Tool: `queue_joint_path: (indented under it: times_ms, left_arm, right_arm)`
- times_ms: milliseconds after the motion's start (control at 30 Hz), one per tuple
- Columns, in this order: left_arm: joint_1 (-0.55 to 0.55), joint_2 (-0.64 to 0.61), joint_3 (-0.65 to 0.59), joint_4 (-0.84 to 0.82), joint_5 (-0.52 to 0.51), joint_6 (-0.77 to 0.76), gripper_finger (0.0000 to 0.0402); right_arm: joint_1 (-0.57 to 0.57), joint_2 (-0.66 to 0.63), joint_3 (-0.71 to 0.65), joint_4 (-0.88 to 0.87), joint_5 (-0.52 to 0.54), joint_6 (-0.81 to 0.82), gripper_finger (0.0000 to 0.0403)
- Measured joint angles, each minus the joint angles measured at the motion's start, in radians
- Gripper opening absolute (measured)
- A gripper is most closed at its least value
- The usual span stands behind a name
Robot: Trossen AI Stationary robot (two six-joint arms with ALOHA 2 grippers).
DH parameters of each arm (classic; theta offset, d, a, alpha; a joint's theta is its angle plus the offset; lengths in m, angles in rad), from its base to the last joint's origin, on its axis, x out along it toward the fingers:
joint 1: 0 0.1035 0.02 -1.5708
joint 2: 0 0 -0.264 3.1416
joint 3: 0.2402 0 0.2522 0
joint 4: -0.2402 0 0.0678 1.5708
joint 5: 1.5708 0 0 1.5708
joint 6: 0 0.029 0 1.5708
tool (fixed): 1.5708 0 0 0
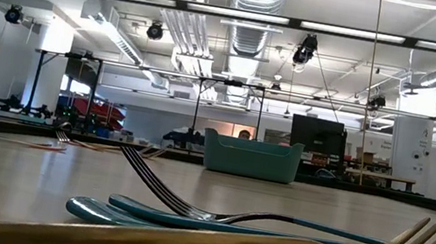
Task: Sort silverware by color (type)
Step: Put the blue fork into the black bin, then put the orange fork into the white bin
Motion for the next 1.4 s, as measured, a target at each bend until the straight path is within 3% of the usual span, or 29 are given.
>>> queue_joint_path:
  times_ms: [367, 600, 900, 1400]
  left_arm:
    - [0.020, 0.000, 0.014, -0.005, -0.097, -0.007, 0.0108]
    - [0.148, 0.000, 0.074, -0.123, -0.215, 0.020, 0.0129]
    - [0.383, -0.002, 0.025, -0.344, -0.178, 0.169, 0.0129]
    - [0.643, -0.003, -0.260, -0.123, -0.053, 0.387, 0.0130]
  right_arm:
    - [0.000, 0.000, -0.003, 0.000, 0.000, 0.004, 0.0047]
    - [0.000, 0.000, -0.013, -0.001, 0.000, -0.010, 0.0047]
    - [0.000, 0.000, -0.030, -0.003, 0.000, -0.060, 0.0047]
    - [0.000, 0.000, -0.032, -0.004, 0.000, -0.115, 0.0047]
